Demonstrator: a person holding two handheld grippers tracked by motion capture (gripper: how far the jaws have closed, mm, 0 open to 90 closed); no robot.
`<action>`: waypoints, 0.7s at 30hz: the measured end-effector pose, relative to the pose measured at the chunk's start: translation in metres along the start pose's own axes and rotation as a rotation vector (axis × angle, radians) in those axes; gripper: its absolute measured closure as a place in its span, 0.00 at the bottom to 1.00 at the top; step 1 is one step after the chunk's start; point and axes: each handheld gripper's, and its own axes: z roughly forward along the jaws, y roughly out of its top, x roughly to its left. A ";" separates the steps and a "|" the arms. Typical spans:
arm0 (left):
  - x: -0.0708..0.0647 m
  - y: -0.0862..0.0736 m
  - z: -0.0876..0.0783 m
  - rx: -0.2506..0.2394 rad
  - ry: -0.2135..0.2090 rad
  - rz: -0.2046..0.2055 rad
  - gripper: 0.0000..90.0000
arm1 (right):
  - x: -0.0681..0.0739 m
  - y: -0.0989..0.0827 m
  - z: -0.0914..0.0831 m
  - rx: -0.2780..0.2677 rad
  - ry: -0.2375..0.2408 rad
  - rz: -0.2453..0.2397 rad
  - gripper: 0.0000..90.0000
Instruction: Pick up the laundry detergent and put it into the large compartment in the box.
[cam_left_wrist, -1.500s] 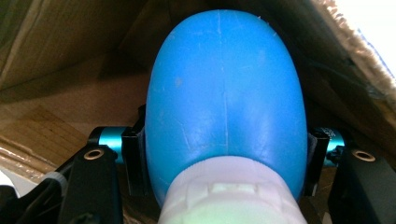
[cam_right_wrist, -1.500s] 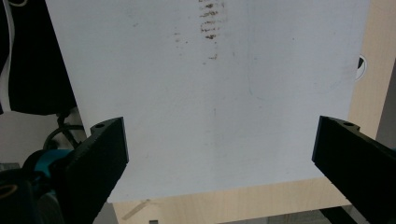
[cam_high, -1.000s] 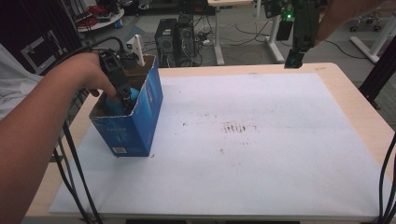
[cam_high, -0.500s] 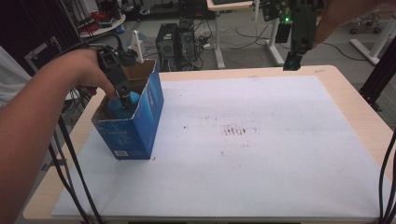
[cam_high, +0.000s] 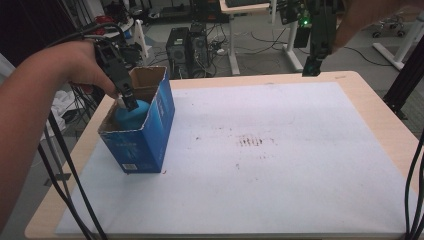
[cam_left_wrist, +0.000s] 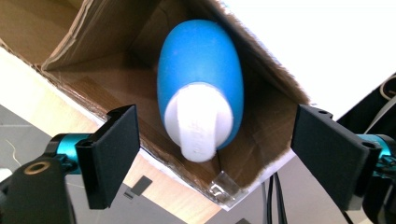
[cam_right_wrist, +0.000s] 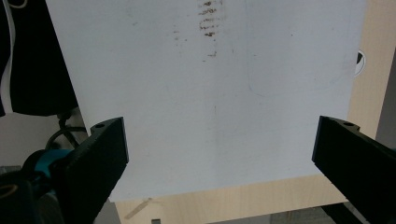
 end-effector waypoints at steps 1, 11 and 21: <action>-0.002 0.001 -0.002 -0.001 0.008 0.015 0.14 | 0.000 0.000 0.000 0.002 -0.001 0.004 0.03; -0.026 0.010 -0.019 -0.016 -0.003 0.127 0.07 | 0.001 0.005 0.002 0.010 0.005 -0.004 0.03; -0.065 0.028 -0.036 -0.007 0.011 0.320 0.02 | 0.004 0.005 0.001 0.005 0.005 -0.011 0.03</action>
